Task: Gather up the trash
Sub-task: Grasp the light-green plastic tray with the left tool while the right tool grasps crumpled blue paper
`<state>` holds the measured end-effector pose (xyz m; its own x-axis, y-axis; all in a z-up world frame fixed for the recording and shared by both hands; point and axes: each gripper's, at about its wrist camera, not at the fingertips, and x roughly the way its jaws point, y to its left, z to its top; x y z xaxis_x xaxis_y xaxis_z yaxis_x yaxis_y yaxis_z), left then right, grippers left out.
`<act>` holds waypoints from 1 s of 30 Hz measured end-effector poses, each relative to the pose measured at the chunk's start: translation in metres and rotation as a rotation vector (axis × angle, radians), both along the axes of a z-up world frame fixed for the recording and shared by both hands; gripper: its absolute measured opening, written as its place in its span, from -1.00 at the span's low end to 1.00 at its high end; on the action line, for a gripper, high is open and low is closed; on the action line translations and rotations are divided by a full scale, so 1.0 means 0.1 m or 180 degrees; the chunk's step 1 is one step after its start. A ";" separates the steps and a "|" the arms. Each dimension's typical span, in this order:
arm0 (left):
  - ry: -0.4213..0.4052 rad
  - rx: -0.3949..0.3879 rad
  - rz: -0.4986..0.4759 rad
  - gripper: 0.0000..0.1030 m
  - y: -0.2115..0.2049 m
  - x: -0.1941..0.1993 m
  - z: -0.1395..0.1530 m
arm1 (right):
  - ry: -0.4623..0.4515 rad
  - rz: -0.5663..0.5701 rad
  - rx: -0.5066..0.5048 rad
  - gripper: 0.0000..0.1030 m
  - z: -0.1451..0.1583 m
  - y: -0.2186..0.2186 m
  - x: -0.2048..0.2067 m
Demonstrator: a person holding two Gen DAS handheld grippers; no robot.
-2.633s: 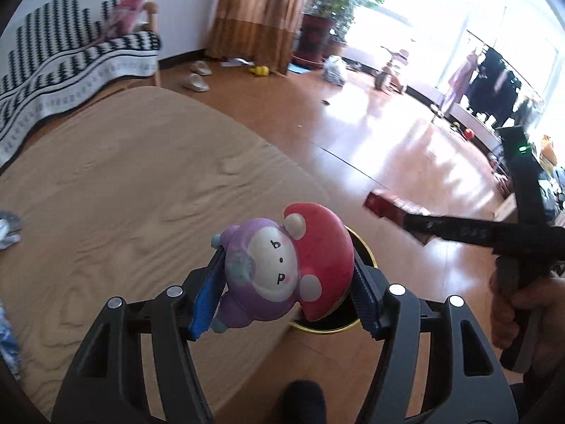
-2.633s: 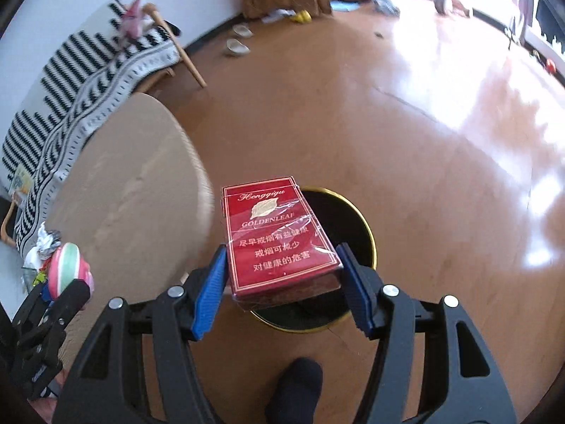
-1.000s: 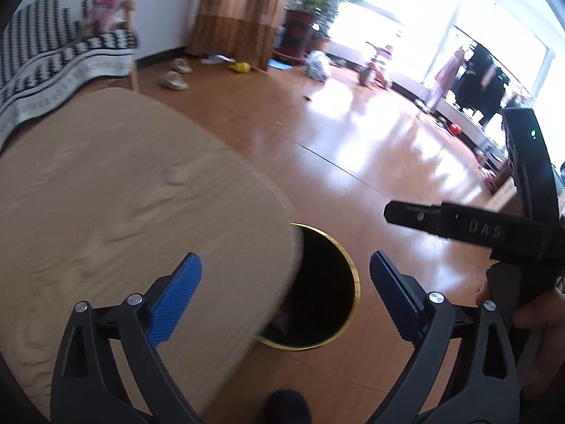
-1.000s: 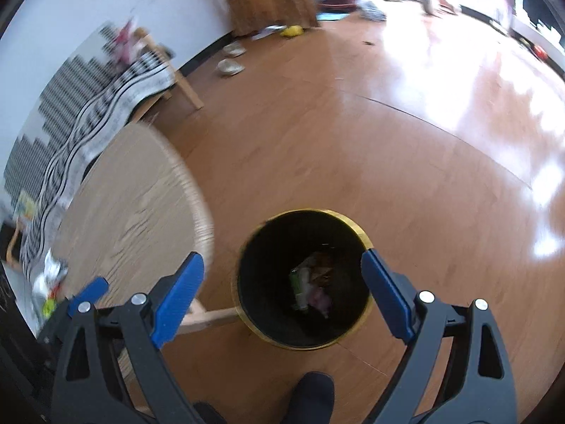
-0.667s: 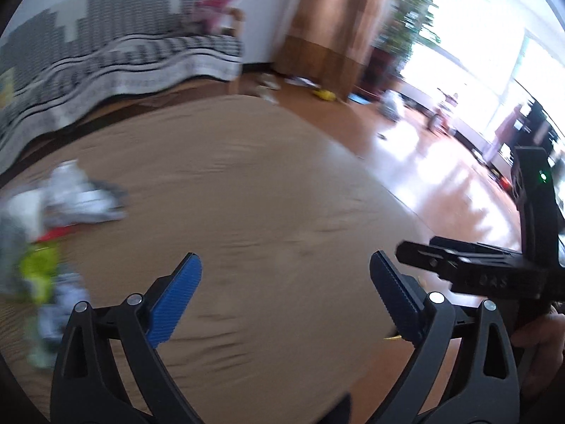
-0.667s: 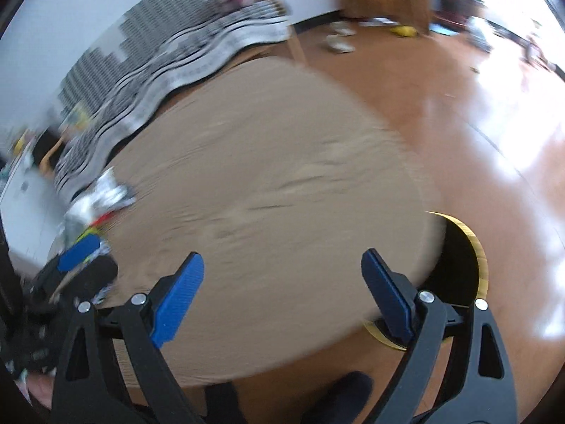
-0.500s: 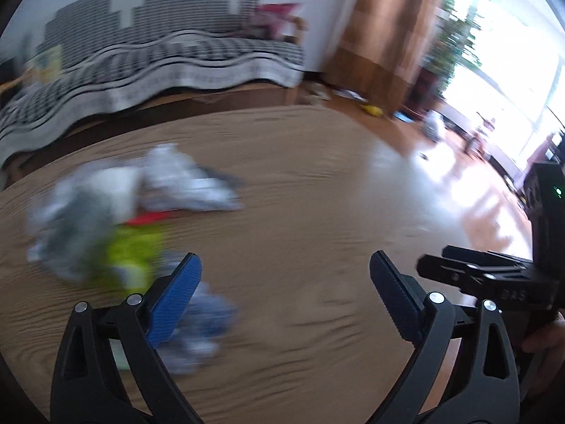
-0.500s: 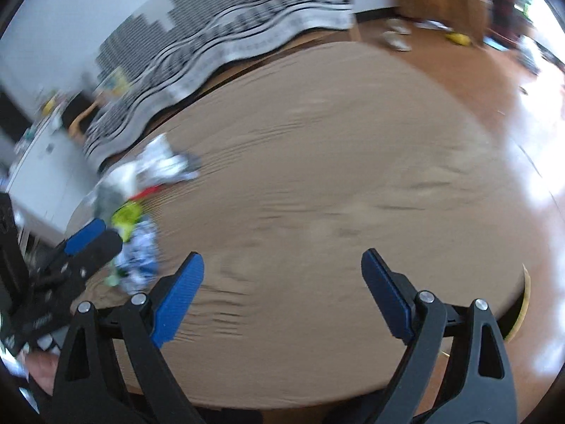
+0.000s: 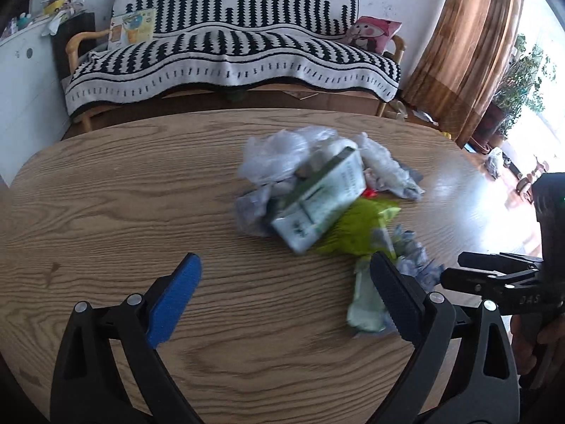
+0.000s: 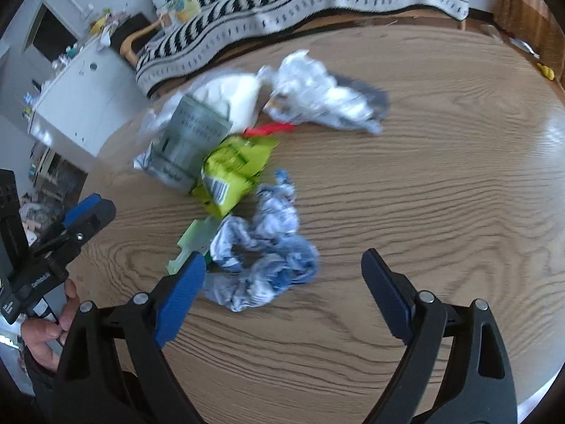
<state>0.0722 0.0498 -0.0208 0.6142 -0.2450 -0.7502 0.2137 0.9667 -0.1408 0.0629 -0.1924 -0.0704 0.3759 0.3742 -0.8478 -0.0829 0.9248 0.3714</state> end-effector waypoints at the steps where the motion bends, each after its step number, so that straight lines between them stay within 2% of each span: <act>1: 0.0003 -0.0001 -0.0005 0.81 0.02 -0.01 -0.01 | 0.0042 0.0039 0.0004 0.70 -0.03 0.05 0.01; 8: 0.0053 0.0104 -0.0148 0.81 -0.05 -0.05 -0.11 | 0.0168 0.0124 -0.0128 0.66 -0.13 0.19 0.04; 12: 0.0034 0.0195 -0.0256 0.81 -0.19 -0.10 -0.13 | 0.0210 0.0153 -0.0169 0.44 -0.18 0.19 0.03; 16: 0.0026 0.0259 -0.0315 0.81 -0.29 -0.12 -0.15 | 0.0200 0.0151 -0.0184 0.38 -0.20 0.20 0.02; 17: 0.0031 0.0262 -0.0319 0.81 -0.30 -0.12 -0.15 | 0.0191 0.0136 -0.0177 0.30 -0.20 0.19 0.01; 19: 0.0047 0.0267 -0.0326 0.81 -0.32 -0.12 -0.17 | 0.0174 0.0122 -0.0186 0.02 -0.21 0.17 0.01; 20: 0.0050 0.0275 -0.0332 0.81 -0.32 -0.12 -0.18 | 0.0190 0.0126 -0.0164 -0.20 -0.22 0.15 0.01; 23: 0.0062 0.0300 -0.0362 0.81 -0.35 -0.12 -0.20 | 0.0185 0.0124 -0.0097 -0.42 -0.18 0.10 -0.01; 30: 0.0106 0.0353 -0.0520 0.81 -0.54 -0.15 -0.28 | 0.0013 0.0112 -0.0023 -0.48 0.07 -0.12 -0.17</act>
